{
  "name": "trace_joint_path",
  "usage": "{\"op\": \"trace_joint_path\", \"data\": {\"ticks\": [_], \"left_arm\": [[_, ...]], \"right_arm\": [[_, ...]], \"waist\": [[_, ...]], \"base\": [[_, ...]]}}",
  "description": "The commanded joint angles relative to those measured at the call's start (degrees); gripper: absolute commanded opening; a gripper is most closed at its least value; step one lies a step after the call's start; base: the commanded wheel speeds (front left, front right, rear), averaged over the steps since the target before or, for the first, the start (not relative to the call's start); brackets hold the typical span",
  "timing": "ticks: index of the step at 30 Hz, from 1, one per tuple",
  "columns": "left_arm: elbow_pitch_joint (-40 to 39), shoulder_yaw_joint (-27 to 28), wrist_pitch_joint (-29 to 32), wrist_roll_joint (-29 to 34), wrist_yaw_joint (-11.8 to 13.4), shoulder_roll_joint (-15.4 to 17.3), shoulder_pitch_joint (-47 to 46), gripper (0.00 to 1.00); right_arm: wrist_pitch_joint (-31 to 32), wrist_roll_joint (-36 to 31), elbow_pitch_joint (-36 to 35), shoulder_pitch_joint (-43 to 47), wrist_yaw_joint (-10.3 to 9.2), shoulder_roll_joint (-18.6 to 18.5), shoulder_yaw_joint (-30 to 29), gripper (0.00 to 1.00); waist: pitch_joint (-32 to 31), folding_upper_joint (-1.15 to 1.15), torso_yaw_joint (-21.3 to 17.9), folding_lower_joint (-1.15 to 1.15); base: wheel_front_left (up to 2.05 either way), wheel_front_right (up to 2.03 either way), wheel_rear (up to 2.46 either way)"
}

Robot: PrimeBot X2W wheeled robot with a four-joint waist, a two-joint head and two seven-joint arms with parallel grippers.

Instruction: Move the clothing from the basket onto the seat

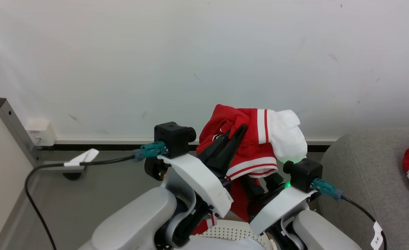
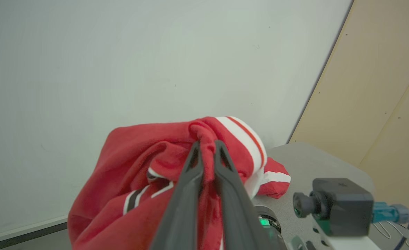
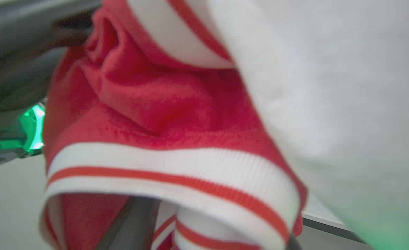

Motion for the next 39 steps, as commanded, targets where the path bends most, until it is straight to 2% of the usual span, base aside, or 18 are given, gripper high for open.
{"op": "trace_joint_path", "data": {"ticks": [1, 13, 15, 16, 17, 26, 39], "left_arm": [[0.2, 0.1, -0.1, -0.2, -0.2, -0.1, -0.5, 0.00], [2.0, 0.7, -1.1, 0.9, 1.4, 1.8, 0.7, 0.00], [2.6, 0.7, -1.6, 1.2, 1.6, 1.9, 1.1, 0.30], [2.9, 0.8, -2.1, 1.3, 1.7, 2.0, 1.1, 0.86], [3.1, 0.9, -2.3, 1.4, 1.8, 1.9, 1.2, 1.00], [4.9, -0.2, -5.1, 3.3, 1.6, 2.0, 1.9, 1.00], [7.3, -2.1, -7.4, 5.1, 0.7, 1.3, 3.7, 1.00]], "right_arm": [[0.1, 0.5, -0.4, -0.2, -0.13, -0.1, 0.1, 0.00], [0.0, 0.9, -5.3, 2.1, -0.13, -1.8, -2.9, 0.00], [0.0, 1.3, -5.8, 2.3, -0.13, -2.0, -4.1, 0.00], [0.0, 1.4, -6.0, 2.3, -0.13, -2.1, -5.0, 0.00], [0.0, 1.3, -6.2, 2.3, -0.13, -2.2, -5.5, 0.00], [0.0, 0.6, -6.6, 3.1, -0.13, -4.4, -10.3, 0.00], [0.0, -1.7, -5.9, 3.6, -0.13, -7.5, -12.6, 0.00]], "waist": [[0.0, 0.00, 0.0, 0.00], [0.8, 0.00, -1.0, 0.00], [0.8, 0.00, -1.2, 0.00], [0.8, 0.00, -1.3, 0.00], [0.9, 0.00, -1.4, 0.00], [1.3, 0.00, -1.5, 0.00], [2.3, 0.00, -3.5, 0.00]], "base": [[0.00, 0.00, 0.00], [0.00, 0.00, 0.00], [0.00, 0.00, 0.00], [0.00, 0.00, 0.00], [0.00, 0.00, 0.00], [0.00, 0.00, 0.00], [0.00, 0.00, 0.00]]}}
